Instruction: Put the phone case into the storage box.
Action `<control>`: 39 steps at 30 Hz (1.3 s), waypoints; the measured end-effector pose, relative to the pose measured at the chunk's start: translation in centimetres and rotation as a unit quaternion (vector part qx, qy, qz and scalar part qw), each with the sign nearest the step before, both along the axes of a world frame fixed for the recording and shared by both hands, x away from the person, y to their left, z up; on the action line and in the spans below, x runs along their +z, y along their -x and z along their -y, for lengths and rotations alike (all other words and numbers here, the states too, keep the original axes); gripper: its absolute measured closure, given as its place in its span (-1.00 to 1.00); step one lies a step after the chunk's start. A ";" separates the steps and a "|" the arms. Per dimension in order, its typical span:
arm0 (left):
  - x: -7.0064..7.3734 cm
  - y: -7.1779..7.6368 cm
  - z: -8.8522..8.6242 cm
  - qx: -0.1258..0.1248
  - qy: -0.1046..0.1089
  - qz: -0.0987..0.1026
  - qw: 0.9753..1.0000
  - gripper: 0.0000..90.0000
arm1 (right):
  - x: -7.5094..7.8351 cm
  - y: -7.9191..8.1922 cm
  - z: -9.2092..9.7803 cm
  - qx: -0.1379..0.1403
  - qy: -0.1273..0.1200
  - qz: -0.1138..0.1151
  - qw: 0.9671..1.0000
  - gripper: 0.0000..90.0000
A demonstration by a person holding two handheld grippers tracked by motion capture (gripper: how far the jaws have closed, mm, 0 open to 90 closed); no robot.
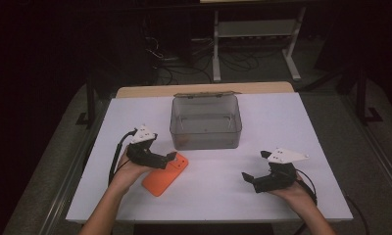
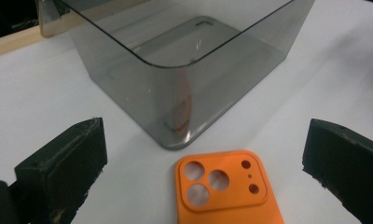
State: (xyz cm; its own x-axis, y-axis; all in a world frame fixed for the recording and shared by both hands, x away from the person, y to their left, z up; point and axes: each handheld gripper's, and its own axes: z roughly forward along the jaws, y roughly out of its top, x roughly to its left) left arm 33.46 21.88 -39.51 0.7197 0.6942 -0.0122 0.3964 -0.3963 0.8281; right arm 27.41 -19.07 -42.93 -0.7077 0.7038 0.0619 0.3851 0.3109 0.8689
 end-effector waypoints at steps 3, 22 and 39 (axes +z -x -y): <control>0.0 0.1 -0.1 0.004 -0.006 -0.002 1.000 -1.00 | 0.0 0.0 0.0 0.000 0.000 0.000 1.000 -1.00; -0.4 1.4 -0.7 0.015 -0.028 -0.027 0.999 -1.00 | 0.1 0.0 0.0 -0.001 -0.002 0.001 1.000 -1.00; -1.4 2.6 -0.8 0.021 -0.041 -0.047 0.998 -1.00 | 0.0 0.0 0.0 -0.001 0.000 0.001 1.000 -1.00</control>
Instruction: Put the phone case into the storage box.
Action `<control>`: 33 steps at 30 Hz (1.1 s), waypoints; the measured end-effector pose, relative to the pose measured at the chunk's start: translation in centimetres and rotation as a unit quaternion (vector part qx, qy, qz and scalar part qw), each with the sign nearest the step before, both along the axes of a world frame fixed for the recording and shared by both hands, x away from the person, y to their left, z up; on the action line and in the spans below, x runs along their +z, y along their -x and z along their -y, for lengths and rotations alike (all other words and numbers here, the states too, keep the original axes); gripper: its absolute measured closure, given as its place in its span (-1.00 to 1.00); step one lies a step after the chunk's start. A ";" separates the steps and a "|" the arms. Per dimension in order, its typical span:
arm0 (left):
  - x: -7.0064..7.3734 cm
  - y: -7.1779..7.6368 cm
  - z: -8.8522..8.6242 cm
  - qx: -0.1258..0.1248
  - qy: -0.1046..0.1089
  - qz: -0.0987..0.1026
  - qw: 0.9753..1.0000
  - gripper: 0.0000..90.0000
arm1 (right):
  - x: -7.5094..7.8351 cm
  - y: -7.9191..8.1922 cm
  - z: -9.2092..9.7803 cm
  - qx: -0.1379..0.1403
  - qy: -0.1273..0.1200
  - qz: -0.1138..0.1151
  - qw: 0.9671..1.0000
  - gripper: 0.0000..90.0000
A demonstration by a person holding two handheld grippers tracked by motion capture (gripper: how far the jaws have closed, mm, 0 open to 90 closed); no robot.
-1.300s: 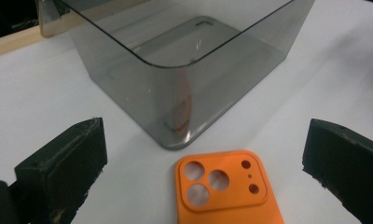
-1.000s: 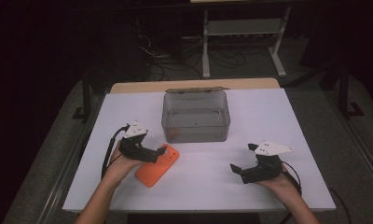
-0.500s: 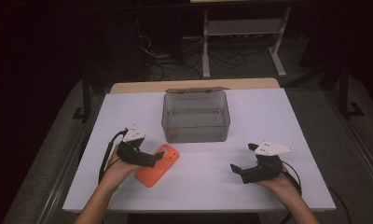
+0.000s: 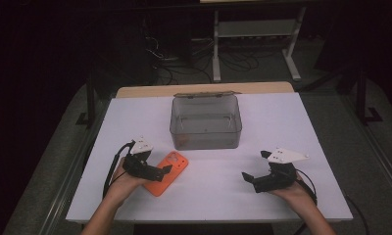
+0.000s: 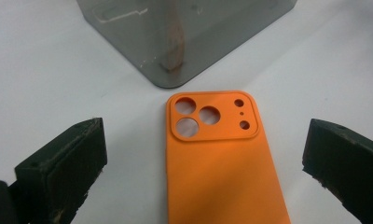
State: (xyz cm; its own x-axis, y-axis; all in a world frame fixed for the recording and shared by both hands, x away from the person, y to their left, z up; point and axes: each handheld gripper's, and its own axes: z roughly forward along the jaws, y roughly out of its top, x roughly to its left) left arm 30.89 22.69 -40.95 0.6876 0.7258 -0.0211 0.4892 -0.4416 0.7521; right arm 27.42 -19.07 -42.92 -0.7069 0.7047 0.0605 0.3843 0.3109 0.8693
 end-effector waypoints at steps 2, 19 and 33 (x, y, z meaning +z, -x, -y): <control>-0.1 0.0 -0.1 0.001 0.000 -0.003 1.000 -1.00 | 0.0 0.0 0.0 0.000 0.000 -0.001 1.000 -1.00; -1.1 1.1 -0.2 0.009 -0.016 -0.021 1.000 -1.00 | 0.0 0.0 0.0 -0.001 0.000 0.000 1.000 -1.00; -2.1 1.1 0.3 0.011 -0.051 -0.044 0.998 -1.00 | 0.0 0.0 0.0 0.000 0.000 0.000 1.000 -1.00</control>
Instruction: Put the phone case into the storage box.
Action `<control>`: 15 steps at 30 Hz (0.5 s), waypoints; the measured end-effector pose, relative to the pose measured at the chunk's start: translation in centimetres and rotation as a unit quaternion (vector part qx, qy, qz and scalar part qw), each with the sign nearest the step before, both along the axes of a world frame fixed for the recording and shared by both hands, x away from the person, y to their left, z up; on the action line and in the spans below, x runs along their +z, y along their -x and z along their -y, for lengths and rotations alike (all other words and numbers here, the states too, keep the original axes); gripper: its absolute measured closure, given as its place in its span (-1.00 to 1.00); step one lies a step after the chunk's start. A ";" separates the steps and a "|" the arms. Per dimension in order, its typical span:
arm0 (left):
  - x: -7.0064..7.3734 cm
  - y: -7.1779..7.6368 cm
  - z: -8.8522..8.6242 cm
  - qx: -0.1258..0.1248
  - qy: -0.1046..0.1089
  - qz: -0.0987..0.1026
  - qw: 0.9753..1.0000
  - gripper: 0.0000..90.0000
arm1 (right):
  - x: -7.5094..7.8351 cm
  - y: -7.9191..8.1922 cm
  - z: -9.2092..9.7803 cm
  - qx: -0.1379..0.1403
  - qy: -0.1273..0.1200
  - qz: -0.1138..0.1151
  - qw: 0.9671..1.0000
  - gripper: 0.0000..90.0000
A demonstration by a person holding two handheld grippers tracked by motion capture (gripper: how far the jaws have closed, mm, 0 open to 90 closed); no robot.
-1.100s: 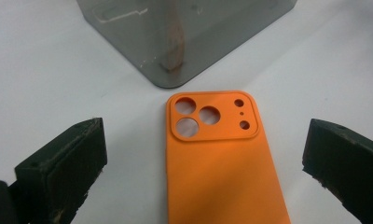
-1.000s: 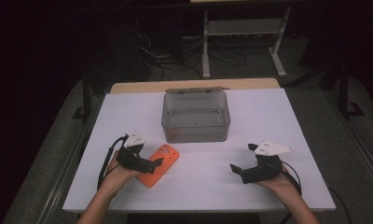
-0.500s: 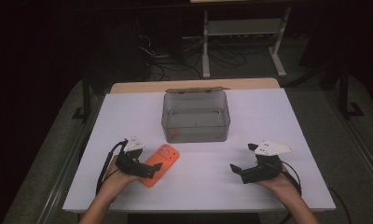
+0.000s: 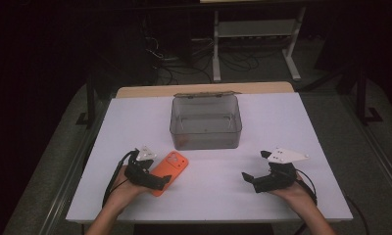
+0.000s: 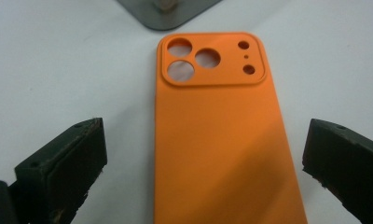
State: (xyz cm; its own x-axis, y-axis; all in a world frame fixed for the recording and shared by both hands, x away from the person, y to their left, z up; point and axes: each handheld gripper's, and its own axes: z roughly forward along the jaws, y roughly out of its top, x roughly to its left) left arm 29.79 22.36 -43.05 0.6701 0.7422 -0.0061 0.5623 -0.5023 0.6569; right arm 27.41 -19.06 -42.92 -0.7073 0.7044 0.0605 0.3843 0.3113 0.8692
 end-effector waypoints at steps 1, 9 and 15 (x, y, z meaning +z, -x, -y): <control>0.0 0.0 0.0 0.000 -0.002 -0.001 1.000 -1.00 | 0.0 0.0 0.0 0.000 0.000 0.000 1.000 -1.00; -0.4 0.0 0.3 -0.003 -0.015 -0.013 1.000 -1.00 | 0.0 0.0 0.0 0.001 0.000 0.000 1.000 -1.00; -0.5 0.1 0.6 -0.004 -0.021 -0.017 1.000 -1.00 | 0.0 0.0 0.0 0.001 0.000 0.001 1.000 -1.00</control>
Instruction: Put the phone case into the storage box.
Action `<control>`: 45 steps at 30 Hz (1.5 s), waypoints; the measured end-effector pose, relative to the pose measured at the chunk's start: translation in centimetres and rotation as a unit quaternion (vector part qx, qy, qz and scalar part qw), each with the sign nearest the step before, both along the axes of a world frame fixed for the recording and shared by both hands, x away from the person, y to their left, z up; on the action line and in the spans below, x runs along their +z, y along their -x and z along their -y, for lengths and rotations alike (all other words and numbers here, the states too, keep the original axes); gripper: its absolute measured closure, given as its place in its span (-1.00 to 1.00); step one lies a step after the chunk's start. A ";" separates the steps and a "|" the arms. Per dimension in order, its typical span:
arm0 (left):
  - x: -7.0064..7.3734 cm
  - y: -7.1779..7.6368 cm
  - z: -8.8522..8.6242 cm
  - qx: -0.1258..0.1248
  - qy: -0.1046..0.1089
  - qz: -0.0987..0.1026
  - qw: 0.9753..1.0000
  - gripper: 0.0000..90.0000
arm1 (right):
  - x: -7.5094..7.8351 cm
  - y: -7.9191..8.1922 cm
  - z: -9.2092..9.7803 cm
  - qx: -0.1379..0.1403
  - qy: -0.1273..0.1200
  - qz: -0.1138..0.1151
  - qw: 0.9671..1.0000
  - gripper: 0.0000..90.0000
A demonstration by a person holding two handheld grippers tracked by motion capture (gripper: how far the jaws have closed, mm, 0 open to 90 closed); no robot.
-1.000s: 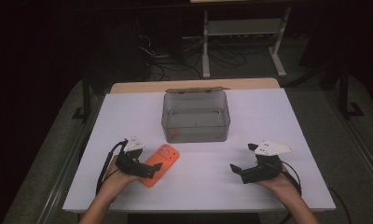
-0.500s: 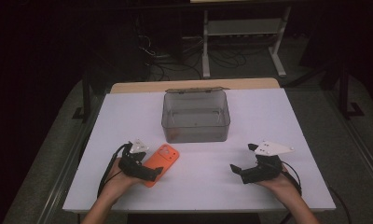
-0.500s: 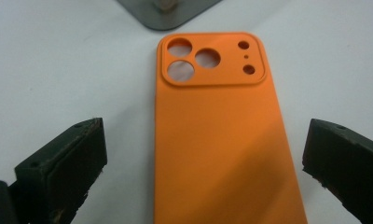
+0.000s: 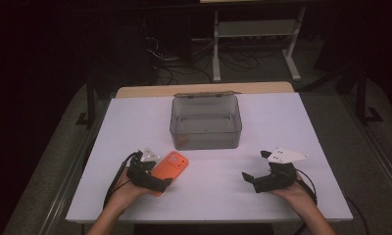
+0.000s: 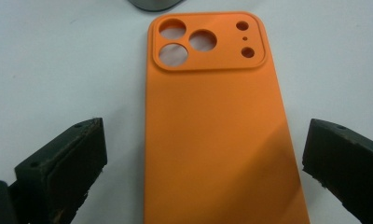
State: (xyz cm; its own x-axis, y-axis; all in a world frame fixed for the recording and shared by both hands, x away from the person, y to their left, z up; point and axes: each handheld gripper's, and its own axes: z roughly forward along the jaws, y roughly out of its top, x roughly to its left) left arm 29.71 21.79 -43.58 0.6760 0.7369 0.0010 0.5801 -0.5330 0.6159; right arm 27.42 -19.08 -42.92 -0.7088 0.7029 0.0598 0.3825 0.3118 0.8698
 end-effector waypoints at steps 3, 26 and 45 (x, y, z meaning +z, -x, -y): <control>-0.1 0.1 0.1 -0.005 -0.006 -0.004 1.000 -1.00 | 0.0 0.0 0.0 0.000 0.000 -0.001 1.000 -1.00; -0.7 0.1 0.6 -0.015 -0.025 -0.021 0.999 -1.00 | 0.0 0.0 0.0 0.000 -0.001 0.000 1.000 -1.00; -0.5 0.3 0.7 -0.019 -0.039 -0.020 0.999 -0.86 | 0.0 0.0 0.0 0.001 -0.001 0.000 1.000 -1.00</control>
